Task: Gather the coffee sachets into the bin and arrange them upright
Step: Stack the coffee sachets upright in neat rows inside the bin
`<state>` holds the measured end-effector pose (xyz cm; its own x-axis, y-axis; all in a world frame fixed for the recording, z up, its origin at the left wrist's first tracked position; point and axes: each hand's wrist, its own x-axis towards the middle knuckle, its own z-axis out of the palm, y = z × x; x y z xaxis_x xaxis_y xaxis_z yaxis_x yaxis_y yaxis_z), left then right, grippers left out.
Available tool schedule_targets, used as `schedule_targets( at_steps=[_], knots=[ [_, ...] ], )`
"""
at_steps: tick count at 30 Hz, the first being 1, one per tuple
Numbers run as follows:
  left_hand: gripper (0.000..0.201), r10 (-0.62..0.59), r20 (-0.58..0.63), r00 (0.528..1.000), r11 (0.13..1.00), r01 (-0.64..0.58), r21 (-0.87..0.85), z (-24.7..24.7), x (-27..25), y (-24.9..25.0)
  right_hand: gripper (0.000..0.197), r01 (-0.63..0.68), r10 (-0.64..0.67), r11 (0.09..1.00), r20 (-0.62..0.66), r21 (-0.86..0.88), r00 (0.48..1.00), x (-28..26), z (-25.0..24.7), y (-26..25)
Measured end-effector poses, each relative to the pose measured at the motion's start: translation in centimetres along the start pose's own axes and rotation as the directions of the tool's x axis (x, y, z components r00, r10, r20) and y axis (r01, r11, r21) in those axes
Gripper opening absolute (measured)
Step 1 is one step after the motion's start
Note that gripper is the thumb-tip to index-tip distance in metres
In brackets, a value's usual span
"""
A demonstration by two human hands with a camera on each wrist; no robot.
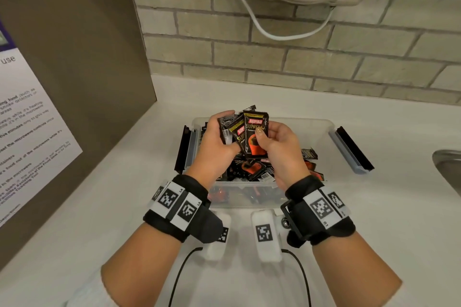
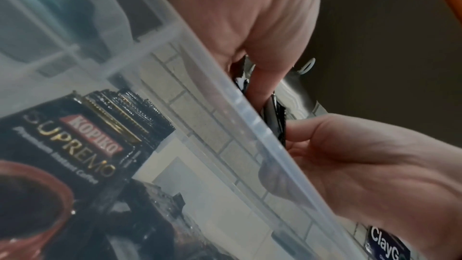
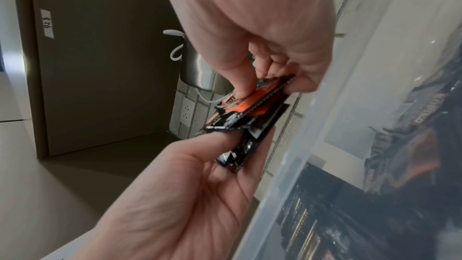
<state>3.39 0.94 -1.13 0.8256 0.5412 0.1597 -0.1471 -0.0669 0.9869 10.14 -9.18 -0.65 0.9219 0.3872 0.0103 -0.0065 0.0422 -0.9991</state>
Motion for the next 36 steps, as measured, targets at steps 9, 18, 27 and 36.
schedule_targets(
  at_steps=[9, 18, 27, 36],
  knots=[
    [0.055, 0.103, -0.204, 0.974, 0.994, -0.096, 0.042, -0.8, 0.6, 0.0, 0.011, -0.028, 0.015, 0.998, -0.198, -0.064, 0.98, 0.9, -0.6, 0.5],
    [0.055, 0.24, -0.283, 0.929, 0.965, -0.197, 0.174, -0.3, 0.6, 0.1, 0.013, 0.089, -0.12, 0.99, -0.335, -0.107, 0.935, 1.4, 0.6, 0.3],
    [0.011, 0.367, -0.036, 0.929, 0.849, -0.319, 0.422, 1.9, -0.2, 0.5, 0.019, 0.126, -0.13, 0.991, -0.152, -0.033, 0.98, -0.2, 3.3, 0.0],
    [0.004, 0.128, -0.09, 0.988, 0.992, -0.129, -0.01, 1.2, -0.1, 1.7, 0.04, 0.053, -0.035, 0.993, -0.162, 0.107, 0.986, -0.1, 2.3, 0.2]
  ],
)
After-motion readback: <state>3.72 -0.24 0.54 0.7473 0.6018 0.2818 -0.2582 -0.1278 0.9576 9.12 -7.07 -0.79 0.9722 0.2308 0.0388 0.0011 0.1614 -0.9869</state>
